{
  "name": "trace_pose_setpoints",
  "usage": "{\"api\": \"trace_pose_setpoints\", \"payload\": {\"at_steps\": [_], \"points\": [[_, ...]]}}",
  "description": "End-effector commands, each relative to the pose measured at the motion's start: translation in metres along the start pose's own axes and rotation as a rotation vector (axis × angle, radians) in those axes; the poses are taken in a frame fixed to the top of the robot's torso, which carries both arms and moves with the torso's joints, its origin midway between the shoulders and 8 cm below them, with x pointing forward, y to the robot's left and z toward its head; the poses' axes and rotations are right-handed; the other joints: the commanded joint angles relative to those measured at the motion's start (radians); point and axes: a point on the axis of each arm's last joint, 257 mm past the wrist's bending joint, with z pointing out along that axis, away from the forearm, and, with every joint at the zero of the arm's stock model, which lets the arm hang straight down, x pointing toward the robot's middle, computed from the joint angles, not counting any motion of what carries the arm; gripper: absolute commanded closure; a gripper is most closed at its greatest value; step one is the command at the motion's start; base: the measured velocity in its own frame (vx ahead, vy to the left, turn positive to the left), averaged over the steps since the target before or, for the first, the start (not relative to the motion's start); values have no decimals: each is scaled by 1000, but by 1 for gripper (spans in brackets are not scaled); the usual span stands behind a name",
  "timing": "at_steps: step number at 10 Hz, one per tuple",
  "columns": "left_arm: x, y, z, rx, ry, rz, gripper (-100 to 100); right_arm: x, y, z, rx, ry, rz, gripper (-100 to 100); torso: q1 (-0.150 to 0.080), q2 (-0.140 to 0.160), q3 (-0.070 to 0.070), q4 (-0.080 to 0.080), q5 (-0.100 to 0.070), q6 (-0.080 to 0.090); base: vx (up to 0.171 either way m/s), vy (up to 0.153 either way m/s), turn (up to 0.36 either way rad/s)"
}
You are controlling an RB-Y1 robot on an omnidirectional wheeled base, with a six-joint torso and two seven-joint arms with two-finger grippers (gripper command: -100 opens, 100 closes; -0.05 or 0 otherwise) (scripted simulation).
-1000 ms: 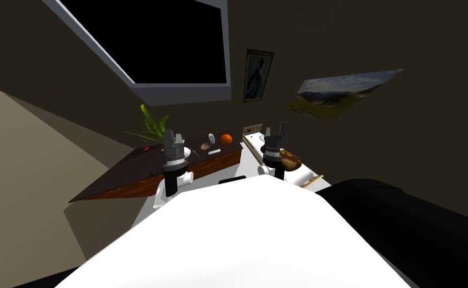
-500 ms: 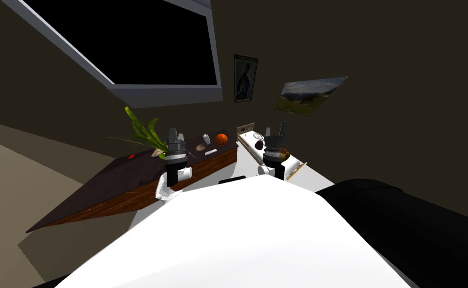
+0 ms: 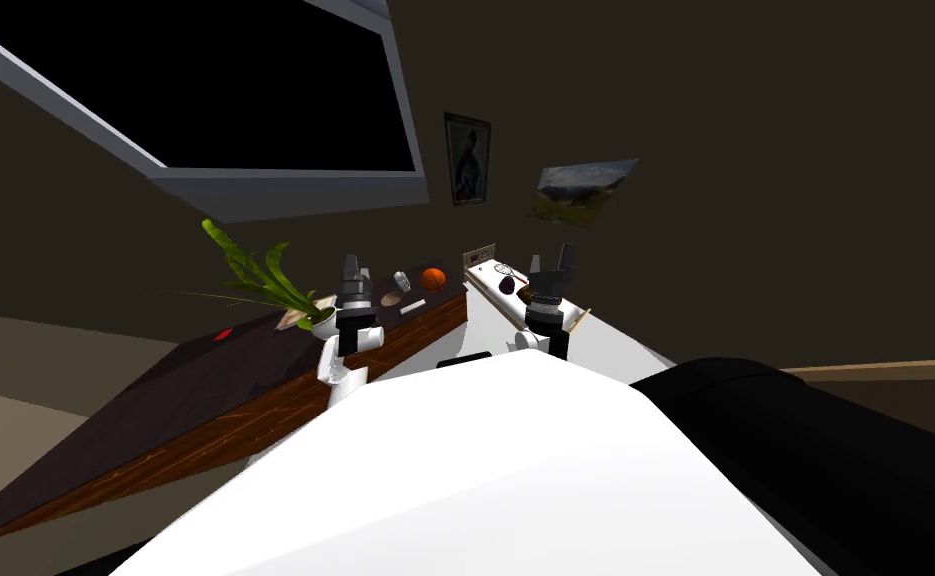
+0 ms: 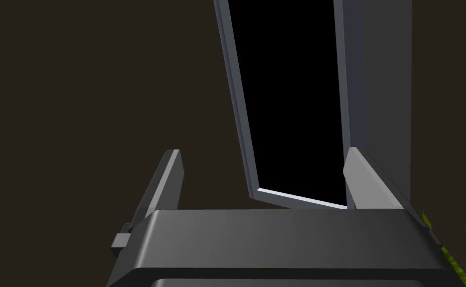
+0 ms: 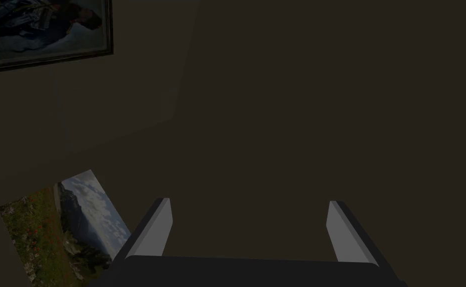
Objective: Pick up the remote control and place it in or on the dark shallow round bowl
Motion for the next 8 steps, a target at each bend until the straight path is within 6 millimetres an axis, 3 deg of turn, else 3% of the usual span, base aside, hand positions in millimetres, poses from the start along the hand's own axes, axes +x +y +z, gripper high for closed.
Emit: {"api": "trace_pose_setpoints", "payload": {"at_steps": [1,4,6,7,8], "points": [[-6,20,0,-44,-5,-5,-100,0,0,0,0,0,0,0,0,0,0,0,0,0,-52,20,-137],[-22,61,15,-153,-38,-23,-100,0,0,0,0,0,0,0,0,0,0,0,0,-1,-51,17,-212],[-21,73,11,-177,-36,-24,-100,0,0,0,0,0,0,0,0,-1,-1,0,0,-1,-27,15,-79],[-31,92,17,-230,-57,-35,-100,0,0,0,0,0,0,0,0,-2,-1,0,0,-2,-28,5,-271],[-30,98,14,-245,-56,-36,-100,0,0,0,0,0,0,0,0,-2,-1,0,0,0,-29,18,-161]]}}
